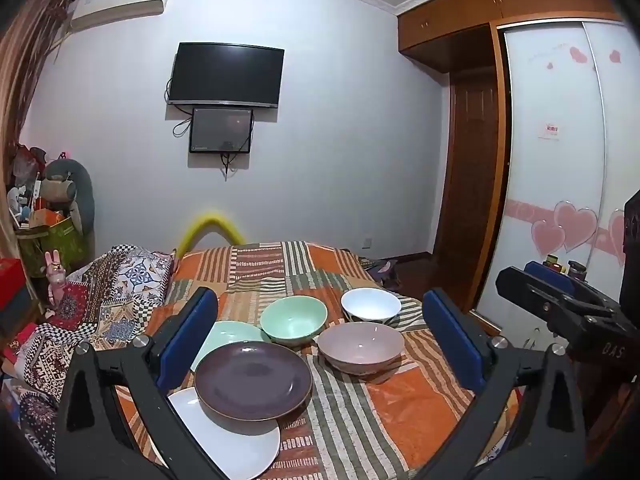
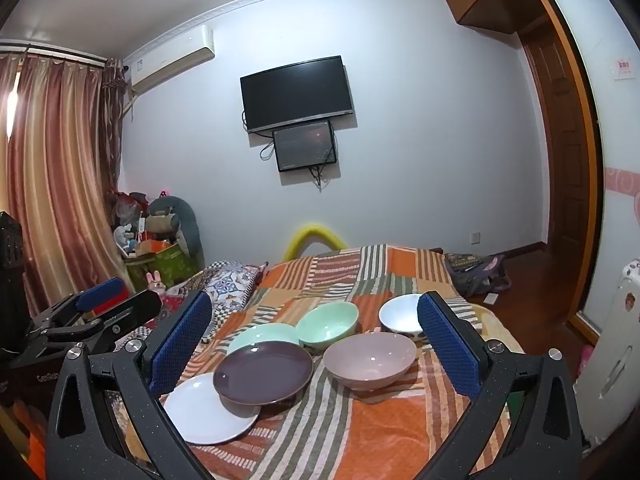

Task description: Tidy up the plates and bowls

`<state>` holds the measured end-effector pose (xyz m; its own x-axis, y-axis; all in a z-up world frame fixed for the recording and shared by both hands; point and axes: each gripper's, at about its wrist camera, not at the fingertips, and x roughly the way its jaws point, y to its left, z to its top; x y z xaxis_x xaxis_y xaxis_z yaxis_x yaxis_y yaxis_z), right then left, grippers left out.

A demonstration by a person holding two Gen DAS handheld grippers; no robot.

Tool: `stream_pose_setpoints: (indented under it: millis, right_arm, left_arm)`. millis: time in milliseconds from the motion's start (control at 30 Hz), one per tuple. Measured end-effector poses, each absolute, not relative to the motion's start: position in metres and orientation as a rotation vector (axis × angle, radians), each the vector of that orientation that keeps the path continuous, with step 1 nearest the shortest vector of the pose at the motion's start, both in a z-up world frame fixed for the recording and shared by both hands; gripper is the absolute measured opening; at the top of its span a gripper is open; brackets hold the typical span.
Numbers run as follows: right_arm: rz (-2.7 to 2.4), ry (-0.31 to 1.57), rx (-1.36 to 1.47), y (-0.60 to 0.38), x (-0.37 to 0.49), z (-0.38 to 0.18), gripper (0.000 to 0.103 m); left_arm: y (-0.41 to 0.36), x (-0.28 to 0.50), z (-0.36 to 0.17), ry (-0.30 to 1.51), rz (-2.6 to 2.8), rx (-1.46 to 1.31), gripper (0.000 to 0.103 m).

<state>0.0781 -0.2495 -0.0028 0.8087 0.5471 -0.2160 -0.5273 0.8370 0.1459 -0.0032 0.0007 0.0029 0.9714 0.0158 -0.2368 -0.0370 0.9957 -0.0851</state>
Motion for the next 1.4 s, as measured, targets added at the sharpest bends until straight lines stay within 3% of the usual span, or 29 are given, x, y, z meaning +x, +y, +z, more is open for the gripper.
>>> stream_pose_setpoints:
  millis: [1400]
  right_arm:
    - [0.583, 0.257, 0.086, -0.2434, 0.0717, -0.0020, 0.103]
  left_arm:
    - [-0.0044, -0.0008, -0.0007, 0.247, 0.038, -0.075, 0.103]
